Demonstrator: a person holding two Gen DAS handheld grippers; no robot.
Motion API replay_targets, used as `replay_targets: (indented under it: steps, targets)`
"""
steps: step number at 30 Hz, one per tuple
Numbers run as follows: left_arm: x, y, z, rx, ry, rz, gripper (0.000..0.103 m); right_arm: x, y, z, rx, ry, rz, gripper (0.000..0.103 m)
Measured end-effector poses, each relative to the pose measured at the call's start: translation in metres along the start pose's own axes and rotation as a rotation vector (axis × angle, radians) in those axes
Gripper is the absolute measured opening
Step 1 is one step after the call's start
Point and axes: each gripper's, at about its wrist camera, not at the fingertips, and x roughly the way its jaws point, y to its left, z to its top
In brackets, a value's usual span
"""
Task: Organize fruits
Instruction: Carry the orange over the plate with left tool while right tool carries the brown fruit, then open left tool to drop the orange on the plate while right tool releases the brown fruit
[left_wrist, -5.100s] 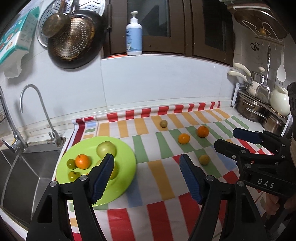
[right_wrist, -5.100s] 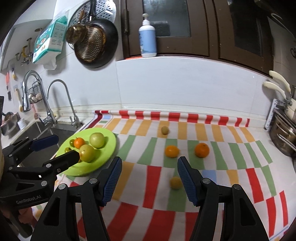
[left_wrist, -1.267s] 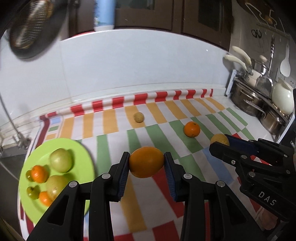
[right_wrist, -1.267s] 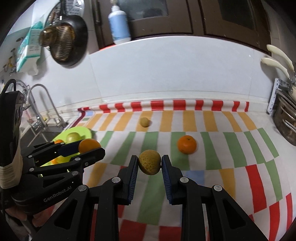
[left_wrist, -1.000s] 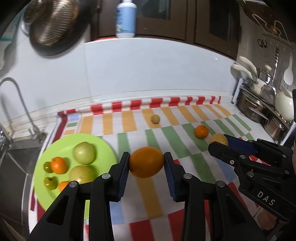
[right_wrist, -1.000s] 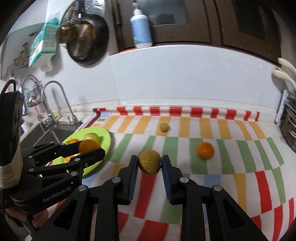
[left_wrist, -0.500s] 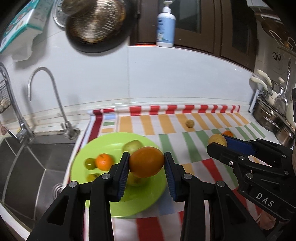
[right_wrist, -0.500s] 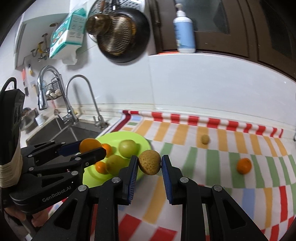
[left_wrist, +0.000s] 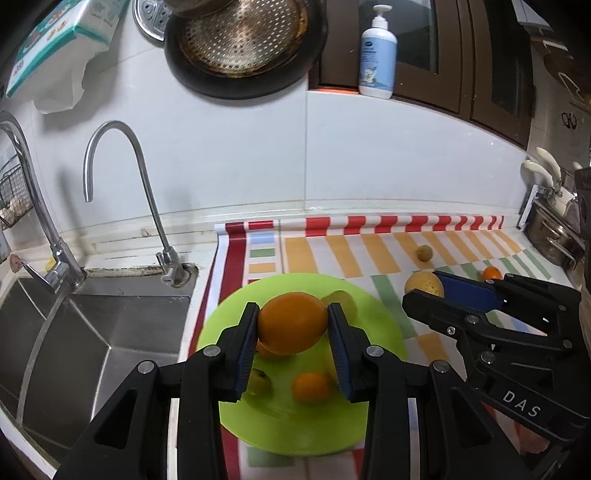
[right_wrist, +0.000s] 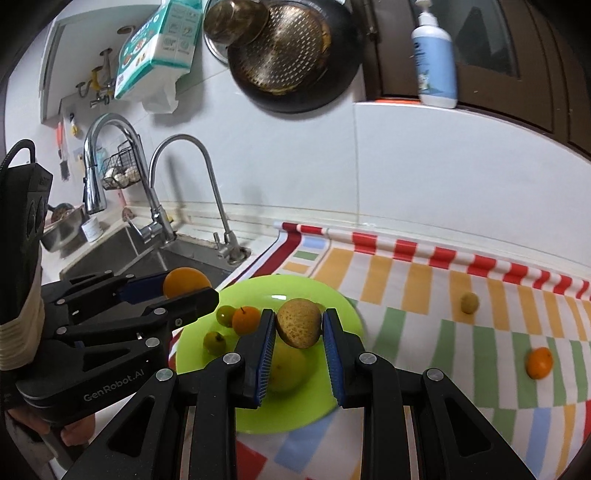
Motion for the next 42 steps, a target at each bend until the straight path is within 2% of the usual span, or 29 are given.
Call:
replay_targets:
  steps: [14,22,25,31,37,42]
  targets:
    - [0.062,0.043,0.007,0.011,0.07,-0.013,0.037,0.074,0.013,0.025,-0.046,0.053,0.028,0.027]
    - [0.092,0.046,0.009,0.028,0.102,-0.064,0.037,0.106,0.008,0.024,-0.043,0.109,0.038,0.027]
    - [0.097,0.045,0.009,0.029,0.105,-0.072,0.04,0.113,0.004,0.024,-0.031,0.113,0.044,0.027]
    - [0.092,0.044,0.01,0.016,0.095,-0.063,0.043,0.113,-0.001,0.025,-0.01,0.112,0.043,0.028]
    - [0.071,0.043,0.008,-0.024,0.072,-0.041,0.043,0.093,-0.002,0.02,-0.003,0.09,0.019,0.029]
    - [0.044,0.035,0.01,-0.03,0.034,-0.027,0.048,0.068,-0.002,0.019,0.006,0.051,-0.009,0.035]
